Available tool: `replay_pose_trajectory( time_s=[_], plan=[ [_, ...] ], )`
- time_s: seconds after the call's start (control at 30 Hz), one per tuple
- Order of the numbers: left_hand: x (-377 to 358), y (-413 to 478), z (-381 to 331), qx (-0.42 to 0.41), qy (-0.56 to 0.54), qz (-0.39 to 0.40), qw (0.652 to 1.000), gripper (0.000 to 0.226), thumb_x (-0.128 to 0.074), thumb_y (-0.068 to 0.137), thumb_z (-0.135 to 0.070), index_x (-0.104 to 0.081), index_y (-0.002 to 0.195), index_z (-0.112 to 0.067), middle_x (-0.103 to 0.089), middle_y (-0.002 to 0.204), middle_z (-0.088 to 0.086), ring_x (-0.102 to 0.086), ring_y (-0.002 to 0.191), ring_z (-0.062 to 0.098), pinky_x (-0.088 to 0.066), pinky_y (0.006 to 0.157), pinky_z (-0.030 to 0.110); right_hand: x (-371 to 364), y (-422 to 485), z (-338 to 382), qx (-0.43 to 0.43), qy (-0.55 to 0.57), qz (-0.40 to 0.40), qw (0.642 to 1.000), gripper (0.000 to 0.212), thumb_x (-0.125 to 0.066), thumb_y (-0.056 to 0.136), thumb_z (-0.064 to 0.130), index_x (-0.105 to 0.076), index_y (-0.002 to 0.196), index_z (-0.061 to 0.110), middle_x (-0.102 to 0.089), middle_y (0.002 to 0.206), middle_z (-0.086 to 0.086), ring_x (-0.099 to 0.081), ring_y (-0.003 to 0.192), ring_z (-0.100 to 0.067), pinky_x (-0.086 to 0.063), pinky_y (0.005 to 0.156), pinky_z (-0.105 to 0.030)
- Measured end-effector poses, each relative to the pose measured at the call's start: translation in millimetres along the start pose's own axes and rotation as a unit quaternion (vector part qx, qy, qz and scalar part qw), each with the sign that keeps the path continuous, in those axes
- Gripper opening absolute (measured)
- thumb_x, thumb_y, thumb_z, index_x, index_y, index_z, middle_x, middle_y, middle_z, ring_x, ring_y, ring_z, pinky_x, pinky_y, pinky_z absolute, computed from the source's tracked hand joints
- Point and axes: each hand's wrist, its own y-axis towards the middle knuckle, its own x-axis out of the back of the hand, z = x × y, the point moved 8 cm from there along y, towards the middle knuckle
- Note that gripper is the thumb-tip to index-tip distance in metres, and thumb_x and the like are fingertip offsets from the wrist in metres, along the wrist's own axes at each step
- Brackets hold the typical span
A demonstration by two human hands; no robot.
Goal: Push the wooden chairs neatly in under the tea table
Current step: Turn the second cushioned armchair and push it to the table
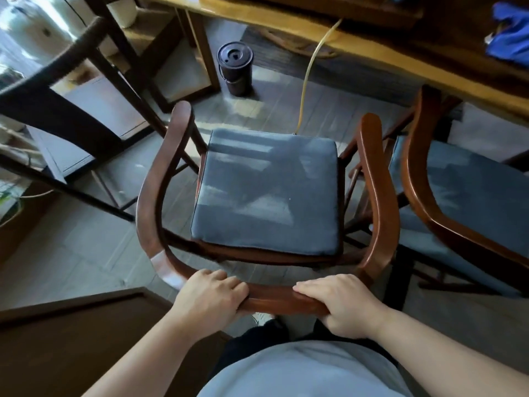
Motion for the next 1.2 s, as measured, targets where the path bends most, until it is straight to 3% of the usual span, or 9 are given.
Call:
replay_pose_trajectory(
  time_s=[0.1,0.23,0.37,0.67,0.77,0.87,0.97,1.03,1.2],
  plan=[
    [4.9,0.7,23.4,-0.002,0.019,-0.001,1.000,0.032,-0.075,0.070,-0.049,-0.059,0.066,-0.022,-0.060,0.058,-0.008,-0.056,0.051,0.018,-0.047,0.048,0.026,8.1,13.4,14.9,-0.007,0.007,-0.022,1.000,0.063,-0.058,0.073,0.020,-0.053,0.135,0.032,-0.056,0.139,0.011,-0.052,0.125,-0.015,-0.042,0.099,-0.030],
    [13.3,-0.3,65.6,-0.011,0.021,0.004,1.000,0.041,-0.056,0.080,-0.061,-0.061,0.072,-0.022,-0.062,0.064,-0.007,-0.061,0.059,0.019,-0.053,0.053,0.032,18.3,40.9,37.4,-0.012,0.021,-0.060,0.998,0.060,-0.047,0.068,0.031,-0.059,0.126,0.030,-0.067,0.125,0.006,-0.060,0.112,-0.025,-0.050,0.089,-0.040],
    [22.6,4.4,108.6,-0.014,0.038,0.022,0.999,0.043,-0.060,0.076,-0.065,-0.060,0.073,-0.022,-0.062,0.065,-0.008,-0.063,0.061,0.019,-0.054,0.052,0.032,20.4,76.2,49.7,-0.043,0.015,-0.073,0.996,0.059,-0.056,0.070,0.023,-0.055,0.128,0.033,-0.066,0.125,0.004,-0.060,0.112,-0.026,-0.047,0.091,-0.039],
    [32.9,8.9,187.4,0.074,0.039,0.076,0.994,0.041,-0.056,0.073,-0.067,-0.063,0.093,-0.032,-0.066,0.086,-0.015,-0.064,0.084,0.014,-0.050,0.082,0.033,27.8,146.4,76.1,-0.010,0.019,-0.079,0.997,0.044,-0.060,0.082,0.026,-0.051,0.125,0.022,-0.065,0.121,-0.005,-0.061,0.106,-0.032,-0.051,0.086,-0.045],
    [33.7,8.2,190.6,0.087,0.032,0.097,0.991,0.040,-0.055,0.075,-0.065,-0.061,0.095,-0.031,-0.066,0.090,-0.014,-0.063,0.088,0.014,-0.049,0.086,0.037,24.6,148.8,65.8,0.043,0.050,-0.009,0.998,0.067,-0.064,0.083,0.043,-0.037,0.142,0.024,-0.050,0.142,0.000,-0.048,0.125,-0.022,-0.044,0.098,-0.043],
    [32.9,11.5,169.6,0.076,0.004,0.057,0.995,0.030,-0.067,0.074,-0.048,-0.063,0.096,-0.027,-0.069,0.090,-0.008,-0.065,0.087,0.020,-0.052,0.085,0.042,16.3,133.5,17.8,0.033,-0.037,0.104,0.993,0.092,-0.068,0.072,0.062,-0.025,0.146,0.028,-0.042,0.148,0.002,-0.045,0.129,-0.020,-0.044,0.100,-0.043],
    [24.7,21.2,149.6,0.061,0.010,0.054,0.997,0.036,-0.050,0.078,-0.057,-0.064,0.096,-0.028,-0.070,0.088,-0.009,-0.066,0.081,0.020,-0.054,0.074,0.037,25.1,123.4,-30.2,0.013,-0.185,0.168,0.968,0.056,-0.067,0.070,0.054,-0.054,0.114,0.023,-0.063,0.108,-0.002,-0.062,0.101,-0.028,-0.052,0.078,-0.040],
    [21.5,24.5,149.9,0.065,0.011,0.055,0.996,0.041,-0.043,0.078,-0.060,-0.065,0.091,-0.029,-0.070,0.083,-0.010,-0.066,0.076,0.020,-0.054,0.068,0.035,29.4,129.6,-38.9,0.036,-0.217,0.200,0.955,0.035,-0.064,0.071,0.050,-0.056,0.092,0.024,-0.060,0.083,0.004,-0.062,0.084,-0.025,-0.049,0.066,-0.035],
    [22.5,40.5,138.6,0.064,0.015,0.049,0.997,0.041,-0.041,0.078,-0.061,-0.065,0.084,-0.027,-0.070,0.079,-0.010,-0.067,0.073,0.020,-0.054,0.066,0.035,29.6,131.3,-56.2,0.051,-0.223,0.286,0.930,0.028,-0.062,0.072,0.049,-0.053,0.087,0.027,-0.056,0.080,0.008,-0.056,0.077,-0.022,-0.044,0.067,-0.035]
  ],
)
